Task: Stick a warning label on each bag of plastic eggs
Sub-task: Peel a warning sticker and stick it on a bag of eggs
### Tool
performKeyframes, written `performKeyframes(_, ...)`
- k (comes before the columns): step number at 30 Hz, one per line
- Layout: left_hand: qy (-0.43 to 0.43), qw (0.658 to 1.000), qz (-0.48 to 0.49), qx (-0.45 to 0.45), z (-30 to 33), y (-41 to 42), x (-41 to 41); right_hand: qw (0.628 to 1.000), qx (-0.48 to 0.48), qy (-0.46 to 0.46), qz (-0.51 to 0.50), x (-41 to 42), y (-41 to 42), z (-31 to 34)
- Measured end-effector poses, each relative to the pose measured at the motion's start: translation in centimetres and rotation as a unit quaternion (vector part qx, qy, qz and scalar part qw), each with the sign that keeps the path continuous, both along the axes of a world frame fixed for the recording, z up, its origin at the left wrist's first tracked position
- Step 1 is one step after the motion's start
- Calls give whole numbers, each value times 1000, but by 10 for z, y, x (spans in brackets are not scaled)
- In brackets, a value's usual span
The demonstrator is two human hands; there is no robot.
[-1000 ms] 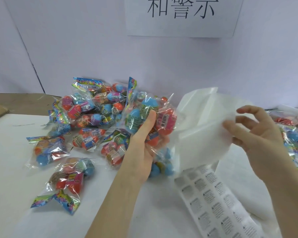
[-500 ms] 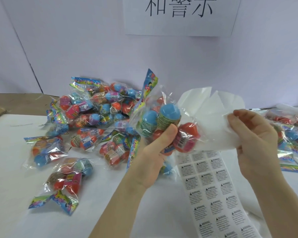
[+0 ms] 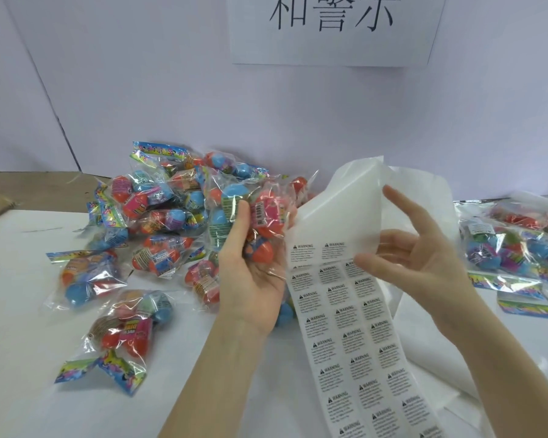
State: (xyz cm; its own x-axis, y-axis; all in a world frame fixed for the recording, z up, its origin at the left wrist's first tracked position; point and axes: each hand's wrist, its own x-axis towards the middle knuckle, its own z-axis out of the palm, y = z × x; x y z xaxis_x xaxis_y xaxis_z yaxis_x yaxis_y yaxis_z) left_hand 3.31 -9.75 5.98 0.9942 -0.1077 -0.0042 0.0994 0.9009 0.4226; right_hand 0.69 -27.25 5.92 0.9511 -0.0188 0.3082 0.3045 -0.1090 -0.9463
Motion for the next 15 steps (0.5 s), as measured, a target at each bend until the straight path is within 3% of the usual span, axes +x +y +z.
performKeyframes(6, -41, 996, 32, 73, -5, -1, -2, 990, 27, -83, -112, 5, 0, -8)
performKeyframes(11, -135, 976, 22, 170, -8, -3, -4, 992, -27, -78, -98, 7, 0, -9)
performKeyframes(15, -116, 981, 19, 152, -10, -7, -5, 992, -48, -68, -94, 6, 1, -8)
